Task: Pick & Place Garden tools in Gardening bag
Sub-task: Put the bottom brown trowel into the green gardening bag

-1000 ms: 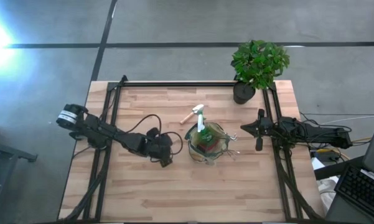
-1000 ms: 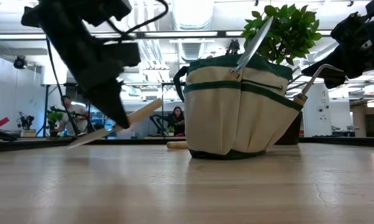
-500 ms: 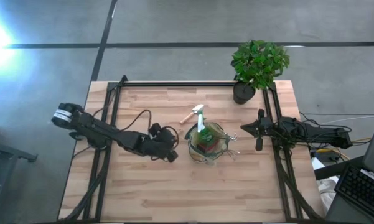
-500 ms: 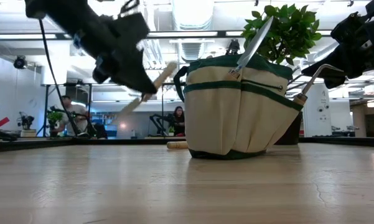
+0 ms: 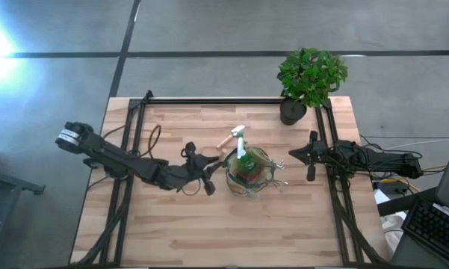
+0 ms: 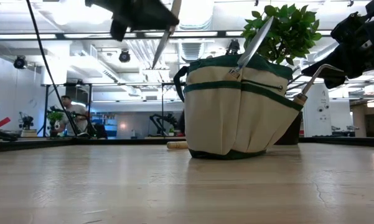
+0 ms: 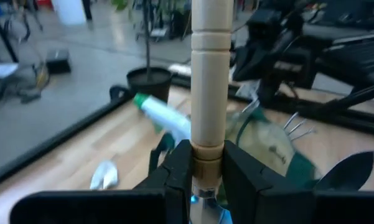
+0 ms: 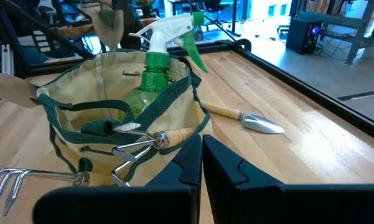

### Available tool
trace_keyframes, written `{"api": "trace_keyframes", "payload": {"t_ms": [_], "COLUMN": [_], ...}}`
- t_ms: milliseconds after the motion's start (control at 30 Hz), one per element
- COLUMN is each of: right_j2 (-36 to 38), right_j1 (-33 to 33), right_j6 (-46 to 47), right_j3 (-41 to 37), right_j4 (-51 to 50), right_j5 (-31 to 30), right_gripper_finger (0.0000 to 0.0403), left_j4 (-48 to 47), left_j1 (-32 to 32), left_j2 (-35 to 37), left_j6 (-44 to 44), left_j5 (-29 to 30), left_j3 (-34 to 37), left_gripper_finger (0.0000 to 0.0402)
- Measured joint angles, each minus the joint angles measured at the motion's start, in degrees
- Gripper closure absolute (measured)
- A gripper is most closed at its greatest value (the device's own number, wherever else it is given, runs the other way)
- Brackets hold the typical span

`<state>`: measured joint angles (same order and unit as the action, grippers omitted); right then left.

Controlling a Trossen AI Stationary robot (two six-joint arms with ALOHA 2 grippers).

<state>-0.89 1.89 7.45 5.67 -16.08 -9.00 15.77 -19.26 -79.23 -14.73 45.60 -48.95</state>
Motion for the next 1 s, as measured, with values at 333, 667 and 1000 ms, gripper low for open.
{"api": "trace_keyframes", "payload": {"t_ms": [333, 667, 1000], "right_j2": [0.00, 0.00, 0.00], "right_j1": [0.00, 0.00, 0.00], "right_j6": [-0.01, 0.01, 0.00], "right_j3": [0.00, 0.00, 0.00], "right_j4": [-0.02, 0.00, 0.00], "right_j5": [-0.02, -0.02, -0.02], "right_gripper_finger": [0.0394, 0.0394, 0.0394], "left_j4": [10.71, 25.94, 39.41], "left_j1": [-1.18, -5.87, -8.54], "left_j2": [-3.36, -7.69, -12.82], "left_j6": [6.36, 12.81, 20.33], "left_j5": [-0.67, -3.79, -6.96], "left_j3": [0.37, 0.48, 0.46], "left_gripper_finger": [0.0338, 0.0338, 0.0338]}}
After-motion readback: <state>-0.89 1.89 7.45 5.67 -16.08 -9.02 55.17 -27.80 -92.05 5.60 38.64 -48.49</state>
